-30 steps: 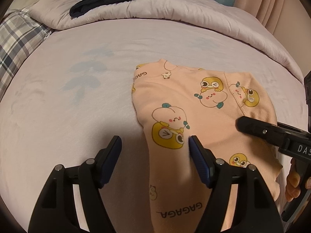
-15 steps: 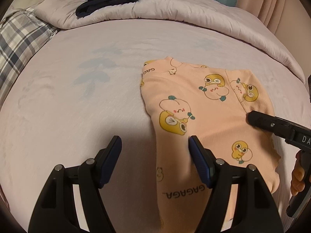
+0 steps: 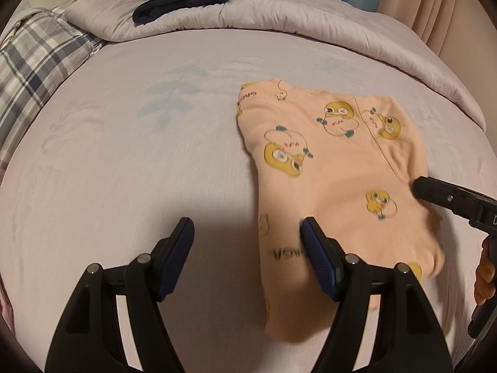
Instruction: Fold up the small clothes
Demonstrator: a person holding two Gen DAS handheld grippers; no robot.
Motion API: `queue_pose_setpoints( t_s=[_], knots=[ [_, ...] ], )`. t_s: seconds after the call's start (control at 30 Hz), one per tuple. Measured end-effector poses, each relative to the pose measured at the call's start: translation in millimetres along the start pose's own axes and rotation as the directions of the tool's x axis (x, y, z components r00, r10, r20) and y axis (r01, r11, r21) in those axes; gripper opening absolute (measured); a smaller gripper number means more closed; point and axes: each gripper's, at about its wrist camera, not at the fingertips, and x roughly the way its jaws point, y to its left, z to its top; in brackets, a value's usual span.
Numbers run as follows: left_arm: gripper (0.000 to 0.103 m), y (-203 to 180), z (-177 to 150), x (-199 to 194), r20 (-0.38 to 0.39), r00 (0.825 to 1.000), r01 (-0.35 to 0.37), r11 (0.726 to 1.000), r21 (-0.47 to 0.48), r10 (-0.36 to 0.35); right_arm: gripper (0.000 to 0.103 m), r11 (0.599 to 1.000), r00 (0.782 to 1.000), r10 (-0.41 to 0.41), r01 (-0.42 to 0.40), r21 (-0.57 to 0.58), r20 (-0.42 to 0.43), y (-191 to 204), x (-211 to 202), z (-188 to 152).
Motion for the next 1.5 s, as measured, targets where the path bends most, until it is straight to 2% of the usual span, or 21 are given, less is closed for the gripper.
queue_pose_setpoints(
  t_s=[0.17,0.47,0.5,0.57,0.6,0.7,0.73,0.87,0.93,1.13,1.3,1.5],
  knots=[
    [0.072,1,-8,-2,-0.014,1.0,-0.002,1.0,-0.013,0.002,0.04,1.0,0.999,-0.028,0.028,-0.005,-0.04,-1,5,-11],
    [0.071,-6,-20,-37,0.014,1.0,-0.024,1.0,-0.004,0.024,0.041,0.992,0.995,-0.101,0.099,-0.074,-0.014,16,-18,-20],
    [0.071,-6,-21,-41,0.014,1.0,-0.019,1.0,-0.01,0.019,0.043,0.99,0.994,-0.109,0.108,-0.086,-0.005,20,-23,-22],
    [0.076,-7,-24,-50,0.017,1.0,-0.01,1.0,-0.021,0.011,0.062,0.987,0.993,-0.119,0.12,-0.103,0.011,24,-31,-24],
    [0.082,-7,-25,-56,0.017,1.0,-0.006,1.0,-0.024,0.006,0.063,0.986,0.992,-0.123,0.125,-0.11,0.026,28,-36,-25],
    [0.086,-9,-28,-73,0.04,0.999,-0.016,0.999,-0.031,0.018,0.065,0.982,0.99,-0.127,0.134,-0.13,0.058,36,-50,-28],
    [0.089,-10,-28,-77,0.042,0.999,-0.026,0.999,-0.031,0.027,0.067,0.982,0.99,-0.127,0.134,-0.135,0.065,38,-53,-29],
    [0.093,-13,-31,-98,0.064,0.998,-0.016,0.999,-0.04,0.019,0.076,0.978,0.988,-0.123,0.136,-0.157,0.093,49,-67,-35],
    [0.1,-15,-32,-108,0.075,0.997,-0.026,0.999,-0.04,0.029,0.08,0.978,0.987,-0.116,0.133,-0.163,0.107,55,-74,-37],
    [0.102,-18,-36,-132,0.095,0.993,-0.065,0.997,-0.036,0.068,0.097,0.974,0.984,-0.102,0.128,-0.184,0.146,67,-88,-42],
    [0.102,-23,-41,-144,0.1,0.991,-0.085,0.996,-0.016,0.086,0.102,0.97,0.981,-0.096,0.13,-0.207,0.17,77,-95,-44],
    [0.102,-29,-45,-157,0.112,0.989,-0.094,0.996,-0.002,0.093,0.102,0.962,0.974,-0.114,0.158,-0.222,0.197,87,-104,-46]
  ],
)
